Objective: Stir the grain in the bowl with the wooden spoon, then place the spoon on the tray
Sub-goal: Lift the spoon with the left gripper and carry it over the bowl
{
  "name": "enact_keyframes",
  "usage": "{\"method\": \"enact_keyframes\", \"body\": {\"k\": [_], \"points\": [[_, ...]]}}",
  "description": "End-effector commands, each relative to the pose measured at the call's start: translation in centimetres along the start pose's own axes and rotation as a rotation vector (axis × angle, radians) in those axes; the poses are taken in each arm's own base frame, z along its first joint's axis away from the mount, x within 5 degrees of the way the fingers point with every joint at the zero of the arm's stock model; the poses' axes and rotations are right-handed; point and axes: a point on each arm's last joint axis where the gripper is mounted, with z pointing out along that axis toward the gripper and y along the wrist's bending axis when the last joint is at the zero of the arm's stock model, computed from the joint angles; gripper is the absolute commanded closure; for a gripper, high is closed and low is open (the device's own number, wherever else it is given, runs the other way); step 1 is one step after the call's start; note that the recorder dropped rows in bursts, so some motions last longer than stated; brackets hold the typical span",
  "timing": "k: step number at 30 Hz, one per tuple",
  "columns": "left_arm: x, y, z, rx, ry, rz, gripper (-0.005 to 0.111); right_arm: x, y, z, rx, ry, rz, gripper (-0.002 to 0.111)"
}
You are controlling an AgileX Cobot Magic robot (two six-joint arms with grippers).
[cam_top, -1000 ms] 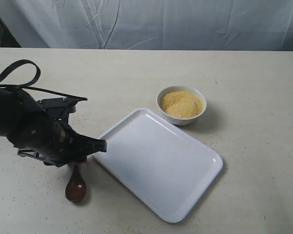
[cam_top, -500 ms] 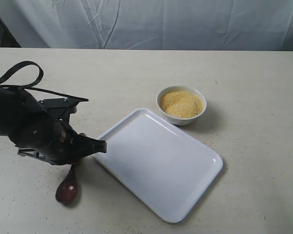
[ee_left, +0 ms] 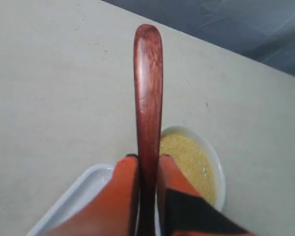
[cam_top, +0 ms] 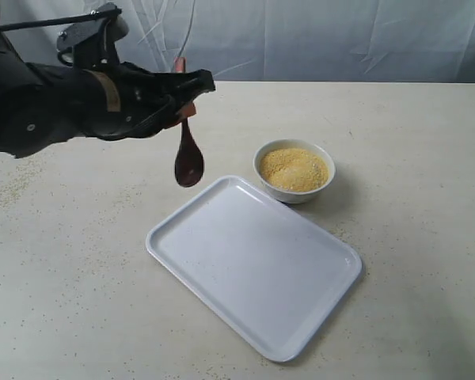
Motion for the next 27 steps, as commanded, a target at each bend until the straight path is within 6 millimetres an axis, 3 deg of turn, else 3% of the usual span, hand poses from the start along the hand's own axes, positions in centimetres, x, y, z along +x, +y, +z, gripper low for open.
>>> {"method": "enact_keyframes", "body": {"k": [1, 7, 12, 24, 27], "points": [[0.5, 0.1, 4.6, 0.021, 0.004, -0.212, 0.107, -0.1, 0.0, 0.0, 0.006, -0.013, 0.001, 0.108], [-0.4, -0.6, 9.5, 0.099, -0.081, -0.4, 0.107, -0.1, 0.0, 0.0, 0.006, -0.013, 0.001, 0.108], [1.0, -0.4, 12.8, 0.06, -0.043, -0.459, 0.107, -0.1, 0.0, 0.0, 0.006, -0.013, 0.001, 0.108], [3.8, -0.8, 15.0, 0.033, 0.006, -0.529, 0.107, -0.1, 0.0, 0.0, 0.006, -0.013, 0.001, 0.108], [3.8, -0.8, 15.0, 0.029, 0.011, -0.525, 0.096, -0.1, 0.0, 0.0, 0.006, -0.013, 0.001, 0.108]]}}
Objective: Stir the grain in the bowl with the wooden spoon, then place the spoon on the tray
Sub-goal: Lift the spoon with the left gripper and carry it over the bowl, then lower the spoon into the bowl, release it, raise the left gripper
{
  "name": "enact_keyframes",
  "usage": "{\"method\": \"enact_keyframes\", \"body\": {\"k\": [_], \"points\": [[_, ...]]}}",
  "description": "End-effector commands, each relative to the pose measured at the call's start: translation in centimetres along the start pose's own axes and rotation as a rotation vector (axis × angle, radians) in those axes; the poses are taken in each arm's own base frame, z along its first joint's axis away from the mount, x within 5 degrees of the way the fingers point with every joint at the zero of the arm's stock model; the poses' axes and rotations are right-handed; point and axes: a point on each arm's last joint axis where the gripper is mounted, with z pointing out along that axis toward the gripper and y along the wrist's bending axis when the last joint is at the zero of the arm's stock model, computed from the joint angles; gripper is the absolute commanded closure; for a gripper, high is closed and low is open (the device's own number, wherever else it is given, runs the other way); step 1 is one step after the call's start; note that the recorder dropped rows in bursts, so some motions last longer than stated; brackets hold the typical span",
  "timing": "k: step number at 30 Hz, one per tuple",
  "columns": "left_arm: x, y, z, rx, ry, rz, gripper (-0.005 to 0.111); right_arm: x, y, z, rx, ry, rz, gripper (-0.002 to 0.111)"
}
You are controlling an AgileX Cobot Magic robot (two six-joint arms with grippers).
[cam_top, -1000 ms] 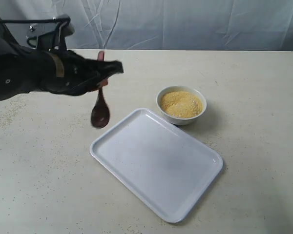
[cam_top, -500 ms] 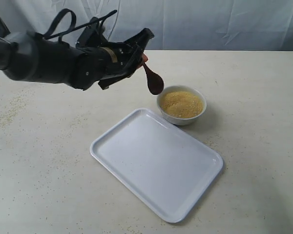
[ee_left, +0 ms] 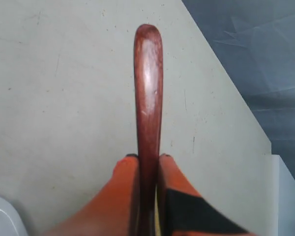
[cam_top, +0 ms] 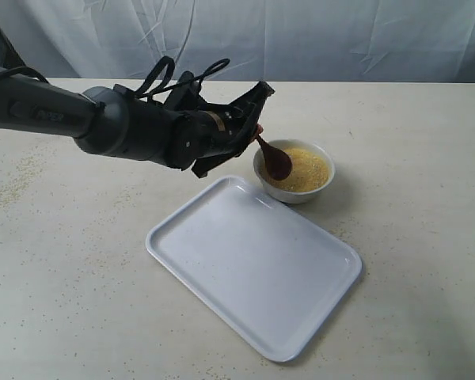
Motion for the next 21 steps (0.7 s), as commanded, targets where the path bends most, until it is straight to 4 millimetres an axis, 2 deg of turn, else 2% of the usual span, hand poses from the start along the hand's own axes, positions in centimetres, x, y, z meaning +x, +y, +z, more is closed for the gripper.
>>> {"method": "enact_keyframes", "body": {"k": [1, 4, 7, 9, 13, 14, 15, 16, 17, 19, 21], "points": [[0.2, -0.1, 0.1, 0.005, 0.001, -0.009, 0.088, -0.1, 0.0, 0.0, 0.006, -0.013, 0.001, 0.108], [0.3, 0.0, 0.1, -0.004, 0.006, -0.003, 0.07, -0.1, 0.0, 0.0, 0.006, -0.013, 0.001, 0.108], [0.4, 0.0, -0.1, -0.039, 0.028, 0.001, 0.067, -0.1, 0.0, 0.0, 0.006, -0.013, 0.001, 0.108], [0.3, -0.8, -1.4, -0.078, 0.064, 0.035, 0.067, -0.1, 0.0, 0.0, 0.006, -0.013, 0.001, 0.108], [-1.6, -5.3, -6.0, 0.021, 0.027, 0.656, 0.067, -0.1, 0.0, 0.0, 0.006, -0.013, 0.001, 0.108], [-2.2, -7.0, -7.8, 0.063, -0.017, 0.866, 0.073, -0.1, 0.0, 0.0, 0.006, -0.013, 0.001, 0.108], [-2.5, -7.8, -8.7, 0.093, -0.043, 0.942, 0.08, -0.1, 0.0, 0.0, 0.006, -0.013, 0.001, 0.108], [-3.1, -9.1, -10.0, 0.156, -0.098, 1.084, 0.101, -0.1, 0.0, 0.0, 0.006, -0.013, 0.001, 0.108], [-3.3, -9.7, -10.4, 0.191, -0.12, 1.152, 0.106, -0.1, 0.0, 0.0, 0.006, -0.013, 0.001, 0.108], [-4.3, -10.8, -10.5, 0.151, -0.165, 1.247, 0.107, -0.1, 0.0, 0.0, 0.006, -0.013, 0.001, 0.108], [-5.4, -11.8, -9.8, 0.051, -0.205, 1.305, 0.107, -0.1, 0.0, 0.0, 0.006, -0.013, 0.001, 0.108]]}}
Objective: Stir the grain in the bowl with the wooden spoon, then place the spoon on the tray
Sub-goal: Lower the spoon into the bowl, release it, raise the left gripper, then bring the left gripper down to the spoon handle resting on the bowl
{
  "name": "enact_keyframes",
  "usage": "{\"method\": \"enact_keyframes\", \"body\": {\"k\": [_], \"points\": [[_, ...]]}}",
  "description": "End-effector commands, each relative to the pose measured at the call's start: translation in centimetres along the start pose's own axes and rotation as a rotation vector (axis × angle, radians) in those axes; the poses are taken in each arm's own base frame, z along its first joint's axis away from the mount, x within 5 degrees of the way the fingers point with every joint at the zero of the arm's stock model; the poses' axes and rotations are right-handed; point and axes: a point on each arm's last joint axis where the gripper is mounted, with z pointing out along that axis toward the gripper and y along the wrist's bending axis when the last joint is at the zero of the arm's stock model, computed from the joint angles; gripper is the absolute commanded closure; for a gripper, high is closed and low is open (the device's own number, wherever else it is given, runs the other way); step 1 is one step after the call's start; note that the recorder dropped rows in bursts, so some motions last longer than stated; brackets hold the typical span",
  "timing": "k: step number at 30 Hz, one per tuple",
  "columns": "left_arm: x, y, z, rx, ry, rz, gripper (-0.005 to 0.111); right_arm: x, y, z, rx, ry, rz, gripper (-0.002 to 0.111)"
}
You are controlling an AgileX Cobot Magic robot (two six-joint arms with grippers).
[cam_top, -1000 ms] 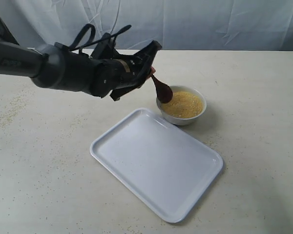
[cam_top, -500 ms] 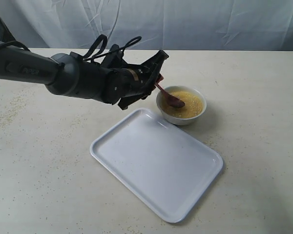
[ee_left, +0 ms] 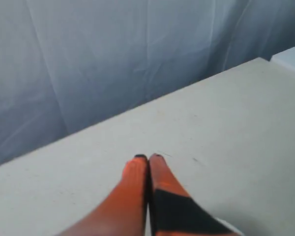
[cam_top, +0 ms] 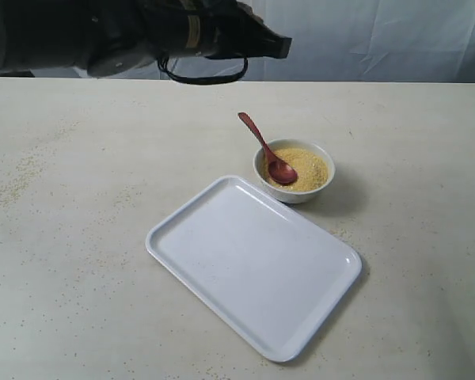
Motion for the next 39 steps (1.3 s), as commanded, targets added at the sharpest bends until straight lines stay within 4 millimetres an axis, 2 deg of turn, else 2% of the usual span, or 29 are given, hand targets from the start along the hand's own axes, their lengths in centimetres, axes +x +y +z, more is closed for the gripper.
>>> {"method": "enact_keyframes", "body": {"k": [1, 3, 4, 5, 6, 7, 9, 13, 17, 20, 24, 27, 34, 39], "points": [[-2.0, 1.6, 1.8, -0.168, 0.053, 0.166, 0.107, -0.1, 0.0, 0.0, 0.006, -0.013, 0.001, 0.108], [-1.4, 2.5, 3.3, -0.253, 0.259, 0.199, 0.107, -0.1, 0.0, 0.0, 0.006, -0.013, 0.001, 0.108], [0.0, 2.9, 3.8, -0.244, 0.511, 0.211, 0.107, -0.1, 0.0, 0.0, 0.006, -0.013, 0.001, 0.108], [0.5, 3.0, 3.9, -0.238, 0.608, 0.205, 0.107, -0.1, 0.0, 0.0, 0.006, -0.013, 0.001, 0.108], [1.5, 3.5, 4.0, -0.25, 0.789, 0.223, 0.107, -0.1, 0.0, 0.0, 0.006, -0.013, 0.001, 0.108], [1.5, 3.7, 4.1, -0.267, 0.819, 0.239, 0.107, -0.1, 0.0, 0.0, 0.006, -0.013, 0.001, 0.108], [1.1, 3.5, 4.2, -0.239, 0.82, 0.255, 0.107, -0.1, 0.0, 0.0, 0.006, -0.013, 0.001, 0.108], [-0.6, 0.6, 4.9, 0.078, 0.684, 0.201, 0.107, -0.1, 0.0, 0.0, 0.006, -0.013, 0.001, 0.108], [-1.1, 0.5, 7.4, 0.078, 0.489, 0.208, 0.107, -0.1, 0.0, 0.0, 0.006, -0.013, 0.001, 0.108], [0.5, 1.0, 9.6, 0.05, 0.443, 0.233, 0.107, -0.1, 0.0, 0.0, 0.006, -0.013, 0.001, 0.108], [3.6, 1.6, 11.9, 0.044, 0.48, 0.227, 0.107, -0.1, 0.0, 0.0, 0.006, -0.013, 0.001, 0.108], [5.1, 1.8, 13.3, 0.048, 0.466, 0.196, 0.107, -0.1, 0.0, 0.0, 0.006, -0.013, 0.001, 0.108], [5.4, 1.9, 14.4, 0.04, 0.37, 0.151, 0.107, -0.1, 0.0, 0.0, 0.006, -0.013, 0.001, 0.108], [7.0, 3.7, 14.9, 0.037, 0.432, 0.059, 0.107, -0.1, 0.0, 0.0, 0.006, -0.013, 0.001, 0.108]]}}
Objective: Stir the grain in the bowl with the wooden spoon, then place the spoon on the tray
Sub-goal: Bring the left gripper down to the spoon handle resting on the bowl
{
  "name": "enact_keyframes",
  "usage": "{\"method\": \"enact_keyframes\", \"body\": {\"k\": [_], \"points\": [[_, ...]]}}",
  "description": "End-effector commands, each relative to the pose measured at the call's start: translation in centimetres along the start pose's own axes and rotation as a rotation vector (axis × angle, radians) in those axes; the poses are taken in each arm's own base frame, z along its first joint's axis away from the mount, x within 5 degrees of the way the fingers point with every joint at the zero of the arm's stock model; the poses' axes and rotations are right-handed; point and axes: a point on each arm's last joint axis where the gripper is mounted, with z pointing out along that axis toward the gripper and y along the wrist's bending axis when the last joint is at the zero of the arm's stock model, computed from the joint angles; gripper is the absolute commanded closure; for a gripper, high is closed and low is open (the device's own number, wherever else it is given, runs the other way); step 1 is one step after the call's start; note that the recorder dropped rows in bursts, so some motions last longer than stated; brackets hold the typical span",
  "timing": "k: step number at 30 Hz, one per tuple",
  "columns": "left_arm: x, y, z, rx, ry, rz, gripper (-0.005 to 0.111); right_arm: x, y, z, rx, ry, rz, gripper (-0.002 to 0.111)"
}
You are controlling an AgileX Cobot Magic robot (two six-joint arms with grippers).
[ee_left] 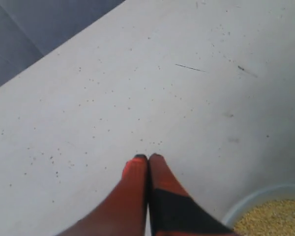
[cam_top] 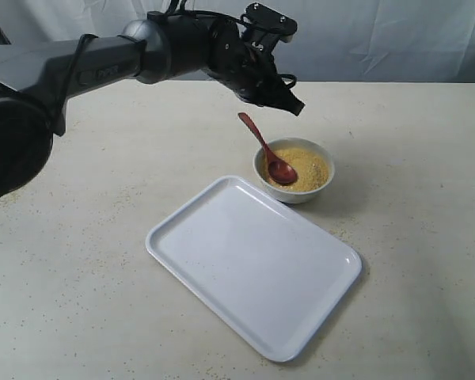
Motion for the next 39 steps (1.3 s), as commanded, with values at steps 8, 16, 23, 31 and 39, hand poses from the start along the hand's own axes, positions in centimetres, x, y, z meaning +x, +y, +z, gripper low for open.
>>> {"method": "enact_keyframes", "body": {"k": [8, 16, 23, 31, 39], "points": [[3.1, 2.7, 0.9, 0.051, 0.188, -0.134, 0.107, -0.1, 0.0, 0.0, 0.006, -0.013, 0.001, 0.108], [3.1, 3.3, -0.7, 0.072, 0.281, -0.139, 0.107, -0.1, 0.0, 0.0, 0.006, -0.013, 0.001, 0.108], [2.2, 3.2, -2.7, 0.085, 0.306, -0.128, 0.107, -0.1, 0.0, 0.0, 0.006, -0.013, 0.001, 0.108], [-2.2, 2.7, -9.3, 0.102, 0.179, -0.233, 0.107, -0.1, 0.0, 0.0, 0.006, -0.013, 0.001, 0.108], [-3.1, -0.7, -16.2, 0.058, -0.365, -0.5, 0.107, -0.1, 0.0, 0.0, 0.006, -0.013, 0.001, 0.108]]}}
